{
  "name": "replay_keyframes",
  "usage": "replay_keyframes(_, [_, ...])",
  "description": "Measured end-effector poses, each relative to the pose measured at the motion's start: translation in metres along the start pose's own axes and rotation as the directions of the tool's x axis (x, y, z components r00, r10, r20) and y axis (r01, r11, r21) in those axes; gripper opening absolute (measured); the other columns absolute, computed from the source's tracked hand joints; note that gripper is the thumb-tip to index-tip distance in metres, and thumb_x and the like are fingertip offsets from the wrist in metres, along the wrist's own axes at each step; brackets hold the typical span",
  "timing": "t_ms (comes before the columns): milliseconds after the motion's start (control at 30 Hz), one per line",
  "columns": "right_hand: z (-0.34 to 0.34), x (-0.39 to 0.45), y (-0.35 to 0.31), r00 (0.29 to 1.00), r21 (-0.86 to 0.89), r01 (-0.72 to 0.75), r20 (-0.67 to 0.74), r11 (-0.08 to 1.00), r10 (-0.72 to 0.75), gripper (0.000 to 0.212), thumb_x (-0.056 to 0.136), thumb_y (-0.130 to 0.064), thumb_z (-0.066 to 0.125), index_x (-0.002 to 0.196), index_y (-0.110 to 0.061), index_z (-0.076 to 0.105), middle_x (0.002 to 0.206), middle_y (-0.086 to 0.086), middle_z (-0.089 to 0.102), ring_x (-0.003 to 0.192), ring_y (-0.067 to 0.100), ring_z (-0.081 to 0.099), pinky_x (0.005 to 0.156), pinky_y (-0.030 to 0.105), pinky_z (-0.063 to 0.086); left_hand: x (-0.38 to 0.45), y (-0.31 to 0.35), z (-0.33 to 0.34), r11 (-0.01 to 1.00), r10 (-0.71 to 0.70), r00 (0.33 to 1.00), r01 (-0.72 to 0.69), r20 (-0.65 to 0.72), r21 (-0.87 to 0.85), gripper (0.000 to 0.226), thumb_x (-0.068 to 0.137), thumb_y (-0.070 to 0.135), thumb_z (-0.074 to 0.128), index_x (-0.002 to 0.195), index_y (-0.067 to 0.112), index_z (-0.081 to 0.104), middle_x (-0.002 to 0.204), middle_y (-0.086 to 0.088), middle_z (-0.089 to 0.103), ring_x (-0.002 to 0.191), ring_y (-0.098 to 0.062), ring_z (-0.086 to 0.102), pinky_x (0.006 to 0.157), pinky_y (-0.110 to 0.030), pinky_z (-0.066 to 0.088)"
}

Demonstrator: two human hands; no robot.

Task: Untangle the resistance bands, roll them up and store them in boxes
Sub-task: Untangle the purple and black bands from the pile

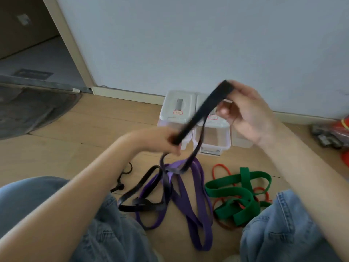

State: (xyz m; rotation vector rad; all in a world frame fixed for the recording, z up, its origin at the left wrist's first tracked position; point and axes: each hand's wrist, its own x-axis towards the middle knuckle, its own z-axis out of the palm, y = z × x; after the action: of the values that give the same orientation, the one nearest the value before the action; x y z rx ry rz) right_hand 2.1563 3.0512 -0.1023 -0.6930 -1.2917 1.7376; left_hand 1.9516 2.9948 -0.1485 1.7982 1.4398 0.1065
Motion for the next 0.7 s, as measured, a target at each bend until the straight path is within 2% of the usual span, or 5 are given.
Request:
replay_keyframes(133, [-0.016, 0.002, -0.002, 0.998, -0.166, -0.043, -0.056, 0.985, 0.034, 0.020, 0.091, 0.004, 0.048, 0.086, -0.010, 0.062, 0.071, 0.005, 0.067, 0.052, 0.014, 0.059, 0.052, 0.019, 0.050, 0.000, -0.005, 0.003, 0.986, -0.129, 0.991, 0.126, -0.022, -0.113, 0.024, 0.095, 0.033, 0.047, 0.091, 0.012, 0.057, 0.079, 0.000, 0.067, 0.077, -0.014, 0.062, 0.075, -0.028, 0.050])
replay_keyframes(267, [-0.017, -0.014, 0.023, 0.855, -0.783, -0.279, 0.060, 0.556, 0.514, 0.070, 0.079, -0.007, 0.071, 0.138, -0.022, 0.035, 0.117, 0.000, 0.058, 0.077, 0.015, 0.067, 0.059, 0.021, 0.053, -0.027, 0.014, -0.053, 0.609, -0.017, 0.908, -0.323, -0.420, -0.724, 0.026, 0.077, 0.031, 0.071, 0.087, 0.018, 0.052, 0.053, 0.011, 0.046, 0.047, -0.004, 0.044, 0.054, -0.021, 0.047])
replay_keyframes(433, [0.020, -0.011, 0.046, 0.847, -0.467, -0.246, 0.322, 0.849, 0.423, 0.069, 0.076, -0.026, 0.075, 0.135, -0.030, 0.039, 0.113, -0.014, 0.060, 0.051, 0.010, 0.047, 0.041, 0.016, 0.036, -0.022, 0.050, -0.037, 0.467, 0.070, 0.900, -0.410, -0.429, -0.784, 0.018, 0.085, 0.001, 0.060, 0.095, 0.012, 0.050, 0.059, 0.007, 0.050, 0.051, -0.006, 0.044, 0.055, -0.018, 0.042])
replay_keyframes(533, [0.032, -0.009, 0.048, 0.908, -0.326, -0.233, 0.266, 0.916, 0.325, 0.027, 0.079, -0.031, 0.070, 0.099, -0.016, 0.061, 0.079, -0.001, 0.068, 0.044, 0.006, 0.036, 0.037, 0.015, 0.027, -0.013, 0.050, -0.027, 0.610, -0.021, 0.872, -0.376, -0.489, -0.697, 0.009, 0.092, 0.013, 0.055, 0.099, 0.013, 0.051, 0.076, 0.005, 0.053, 0.070, -0.009, 0.051, 0.077, -0.025, 0.045])
replay_keyframes(700, [0.035, 0.002, 0.032, 0.985, -0.063, -0.171, -0.018, 0.983, 0.171, 0.019, 0.088, -0.016, 0.058, 0.072, -0.014, 0.066, 0.055, -0.001, 0.059, 0.038, 0.005, 0.041, 0.034, 0.014, 0.033, -0.001, 0.025, -0.001, 0.527, 0.140, 0.956, -0.292, -0.258, -0.798, 0.054, 0.082, 0.034, 0.063, 0.130, 0.023, 0.040, 0.111, 0.003, 0.064, 0.103, -0.012, 0.064, 0.080, -0.023, 0.051])
